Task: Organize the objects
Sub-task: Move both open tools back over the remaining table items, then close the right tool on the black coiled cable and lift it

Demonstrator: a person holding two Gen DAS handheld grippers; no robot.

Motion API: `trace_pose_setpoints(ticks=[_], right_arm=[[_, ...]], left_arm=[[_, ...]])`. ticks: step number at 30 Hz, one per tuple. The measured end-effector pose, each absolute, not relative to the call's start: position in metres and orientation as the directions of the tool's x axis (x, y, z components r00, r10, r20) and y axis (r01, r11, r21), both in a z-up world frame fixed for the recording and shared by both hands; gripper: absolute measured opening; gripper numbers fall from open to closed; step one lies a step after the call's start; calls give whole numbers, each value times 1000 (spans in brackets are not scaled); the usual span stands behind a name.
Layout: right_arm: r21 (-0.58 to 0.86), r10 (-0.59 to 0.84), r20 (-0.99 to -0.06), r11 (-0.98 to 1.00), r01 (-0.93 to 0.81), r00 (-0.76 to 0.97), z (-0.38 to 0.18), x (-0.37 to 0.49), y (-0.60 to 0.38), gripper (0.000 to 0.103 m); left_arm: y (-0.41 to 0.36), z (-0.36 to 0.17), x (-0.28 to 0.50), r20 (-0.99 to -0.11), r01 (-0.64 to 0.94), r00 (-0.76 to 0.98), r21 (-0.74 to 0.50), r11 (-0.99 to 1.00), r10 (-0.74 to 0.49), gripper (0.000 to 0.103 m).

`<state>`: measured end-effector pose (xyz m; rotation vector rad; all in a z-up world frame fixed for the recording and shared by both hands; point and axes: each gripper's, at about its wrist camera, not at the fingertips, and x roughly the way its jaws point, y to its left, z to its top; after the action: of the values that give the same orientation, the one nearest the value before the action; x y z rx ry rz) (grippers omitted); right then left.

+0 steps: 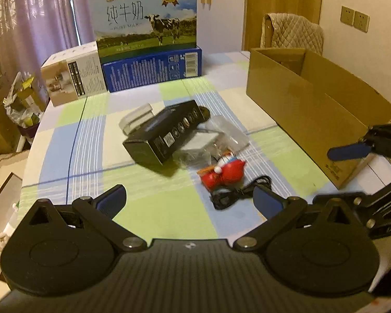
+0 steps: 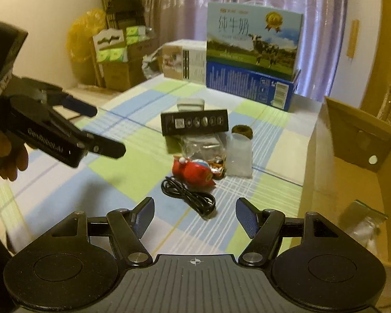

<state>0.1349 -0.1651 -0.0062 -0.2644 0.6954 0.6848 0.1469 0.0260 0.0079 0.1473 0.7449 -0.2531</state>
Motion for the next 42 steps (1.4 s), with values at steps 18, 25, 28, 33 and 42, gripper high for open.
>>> trace_pose_setpoints(ticks=[18, 25, 28, 33, 42], right_arm=[[-82, 450, -737, 681, -728, 504, -55, 192, -129, 66], [-75, 456, -754, 656, -751, 473, -64, 202, -125, 66], [-79, 462, -760, 633, -770, 458, -69, 203, -119, 66], [-88, 462, -773, 600, -795, 434, -78, 205, -108, 60], [-34, 478, -791, 591, -806, 383, -83, 217, -104, 33]], left_arm=[[30, -25, 174, -751, 341, 642, 96, 935, -157, 102], [29, -41, 197, -777, 378, 608, 102, 920, -164, 102], [27, -46, 205, -785, 386, 598, 110, 916, -158, 102], [26, -46, 208, -782, 392, 599, 97, 915, -174, 102], [32, -43, 211, -777, 360, 602, 56, 931, -186, 102]])
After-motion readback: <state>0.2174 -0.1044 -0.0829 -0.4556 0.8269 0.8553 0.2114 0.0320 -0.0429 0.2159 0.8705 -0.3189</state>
